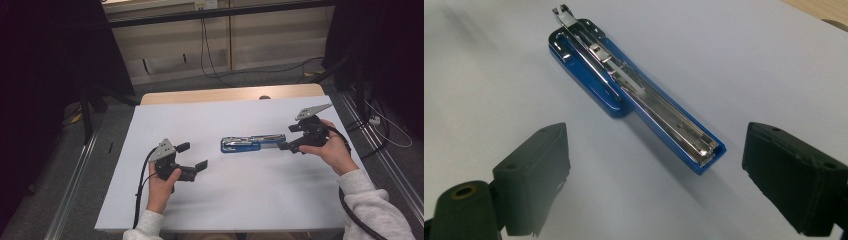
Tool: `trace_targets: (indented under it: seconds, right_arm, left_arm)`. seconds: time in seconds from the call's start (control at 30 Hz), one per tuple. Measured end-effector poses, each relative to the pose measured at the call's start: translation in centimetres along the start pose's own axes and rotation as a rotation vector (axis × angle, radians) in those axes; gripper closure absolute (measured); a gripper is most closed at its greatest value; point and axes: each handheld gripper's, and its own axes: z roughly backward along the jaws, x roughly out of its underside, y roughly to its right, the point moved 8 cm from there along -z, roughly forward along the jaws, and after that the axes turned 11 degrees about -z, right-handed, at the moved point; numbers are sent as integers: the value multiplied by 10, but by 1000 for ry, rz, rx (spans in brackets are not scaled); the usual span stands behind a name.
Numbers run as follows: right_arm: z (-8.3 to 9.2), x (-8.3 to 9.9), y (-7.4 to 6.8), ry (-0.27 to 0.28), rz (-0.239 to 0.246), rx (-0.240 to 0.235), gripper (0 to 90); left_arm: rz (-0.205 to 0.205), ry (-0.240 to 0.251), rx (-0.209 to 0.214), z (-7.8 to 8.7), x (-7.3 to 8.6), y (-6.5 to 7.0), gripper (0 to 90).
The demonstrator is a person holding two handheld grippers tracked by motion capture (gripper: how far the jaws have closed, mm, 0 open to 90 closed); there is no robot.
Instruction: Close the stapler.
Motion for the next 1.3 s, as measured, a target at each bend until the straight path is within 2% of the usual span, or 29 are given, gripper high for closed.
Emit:
trace_targets:
  seconds: [0.13, 0.3, 0.57, 0.73, 0.8, 0.9, 1.0, 1.3]
  right_arm:
    - [1, 3, 1, -2, 1, 2, 111]
    - [3, 3, 2, 8, -5, 5, 112]
    - [8, 8, 7, 15, -19, 21, 111]
    - [12, 11, 10, 21, -28, 29, 111]
    - [15, 13, 12, 22, -33, 33, 111]
    - [16, 14, 13, 23, -35, 37, 112]
    - [18, 16, 14, 24, -38, 36, 112]
    - [19, 15, 15, 30, -41, 45, 112]
  left_arm:
    - [4, -8, 8, -7, 0, -1, 17]
    - [-5, -4, -6, -14, 0, -2, 19]
    - [10, -11, 13, -27, -2, -3, 19]
    - [22, -16, 7, -35, -2, -5, 19]
    - [23, -39, -4, -40, 0, -7, 20]
    - [22, -34, 7, -43, -1, -7, 19]
    - [13, -43, 1, -46, 0, -7, 20]
    - [25, -51, -10, -54, 0, -12, 22]
